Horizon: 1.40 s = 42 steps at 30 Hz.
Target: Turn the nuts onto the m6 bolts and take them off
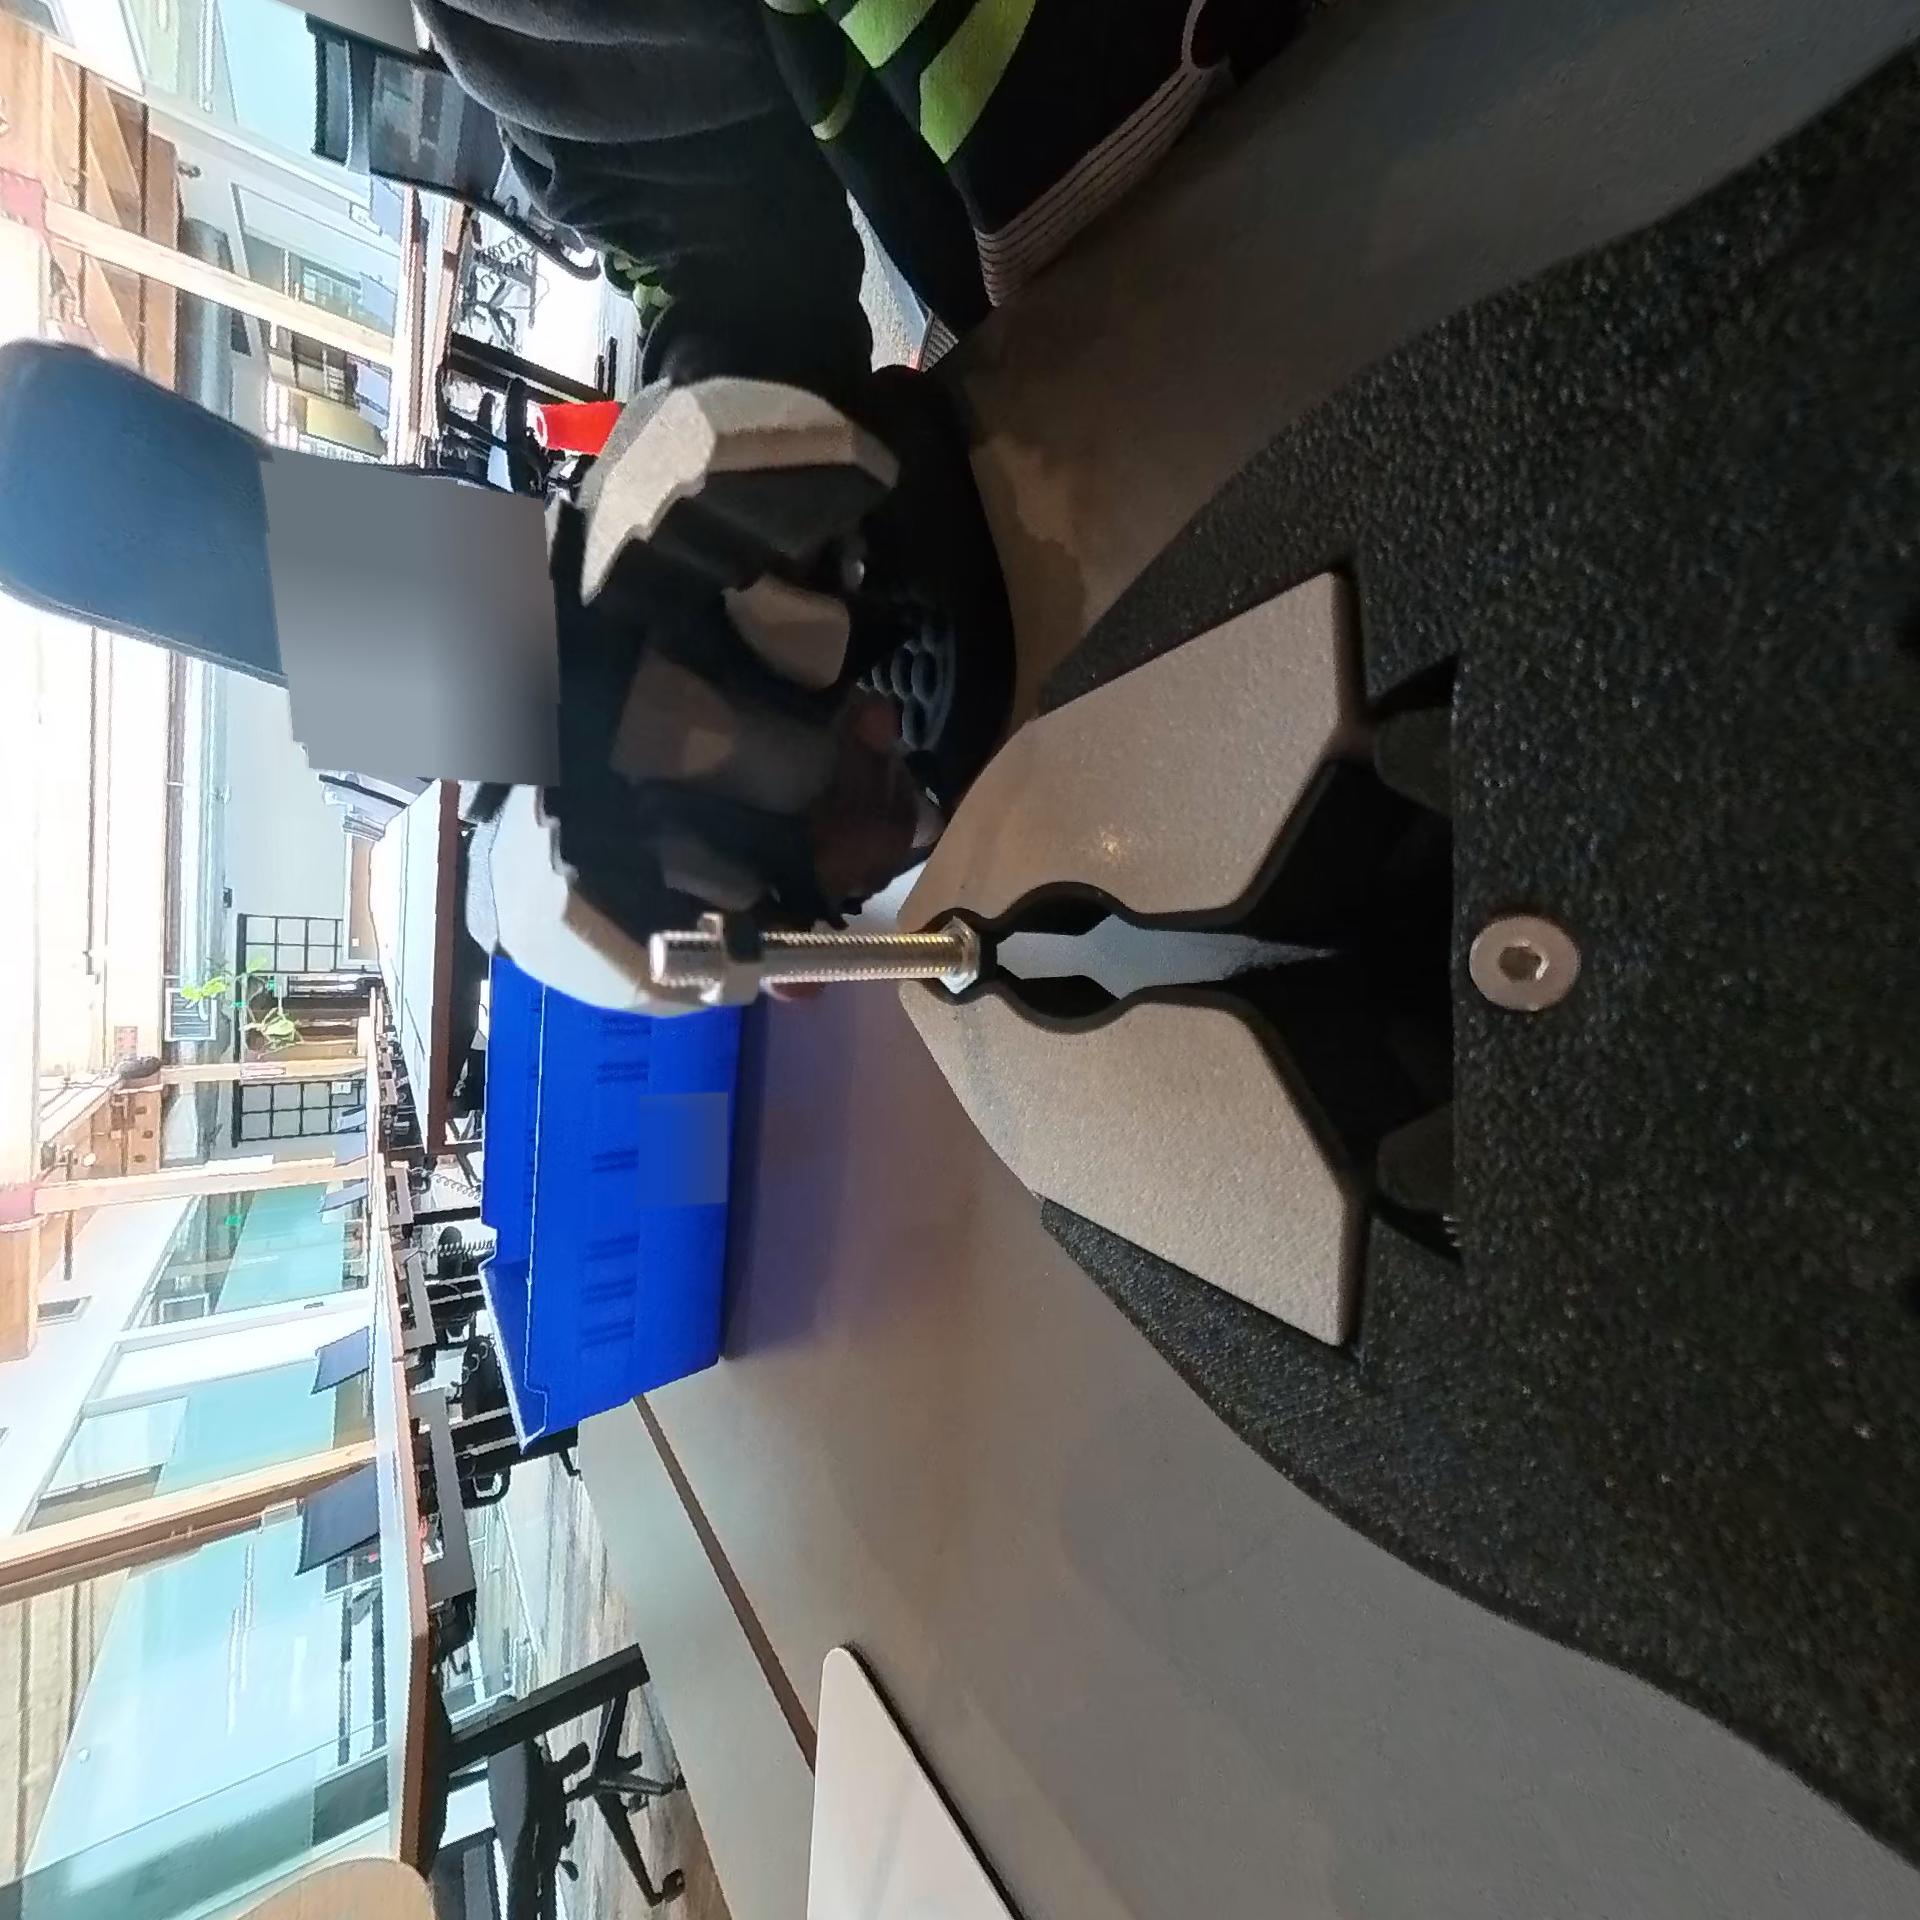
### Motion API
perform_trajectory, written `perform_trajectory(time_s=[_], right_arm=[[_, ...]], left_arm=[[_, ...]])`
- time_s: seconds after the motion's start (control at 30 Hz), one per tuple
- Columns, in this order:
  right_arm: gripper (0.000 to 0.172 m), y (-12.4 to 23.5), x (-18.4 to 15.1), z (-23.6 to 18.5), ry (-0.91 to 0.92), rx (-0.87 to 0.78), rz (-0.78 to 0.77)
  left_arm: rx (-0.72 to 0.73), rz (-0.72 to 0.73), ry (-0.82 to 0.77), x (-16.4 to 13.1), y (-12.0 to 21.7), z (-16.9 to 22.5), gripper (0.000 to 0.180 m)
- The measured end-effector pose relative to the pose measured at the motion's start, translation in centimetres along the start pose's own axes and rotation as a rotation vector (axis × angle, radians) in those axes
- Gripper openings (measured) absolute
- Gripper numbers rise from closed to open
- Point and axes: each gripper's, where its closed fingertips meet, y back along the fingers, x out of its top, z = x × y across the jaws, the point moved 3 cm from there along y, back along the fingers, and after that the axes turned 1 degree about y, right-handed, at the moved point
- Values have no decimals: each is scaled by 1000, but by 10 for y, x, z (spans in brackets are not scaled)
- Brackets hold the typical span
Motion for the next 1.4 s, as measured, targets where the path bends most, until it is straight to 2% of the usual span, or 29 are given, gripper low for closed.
perform_trajectory(time_s=[0.27, 0.4, 0.57, 0.8, 1.4], right_arm=[[41, -1, 0, -10, 25, 60, -6], [41, 3, 4, 1, 21, -21, 28], [63, 2, 2, 9, -37, -47, 28], [71, -5, -2, -2, -17, 14, 2], [54, 0, -1, 2, -16, -9, 2]], left_arm=[[1, 0, 0, 0, 0, 0, 2], [0, 0, 1, 0, 0, 0, 2], [-3, -4, -4, 0, 0, 0, 3], [-14, -15, -14, -1, -1, 2, 3], [-5, -7, -6, -1, -1, 1, 3]])
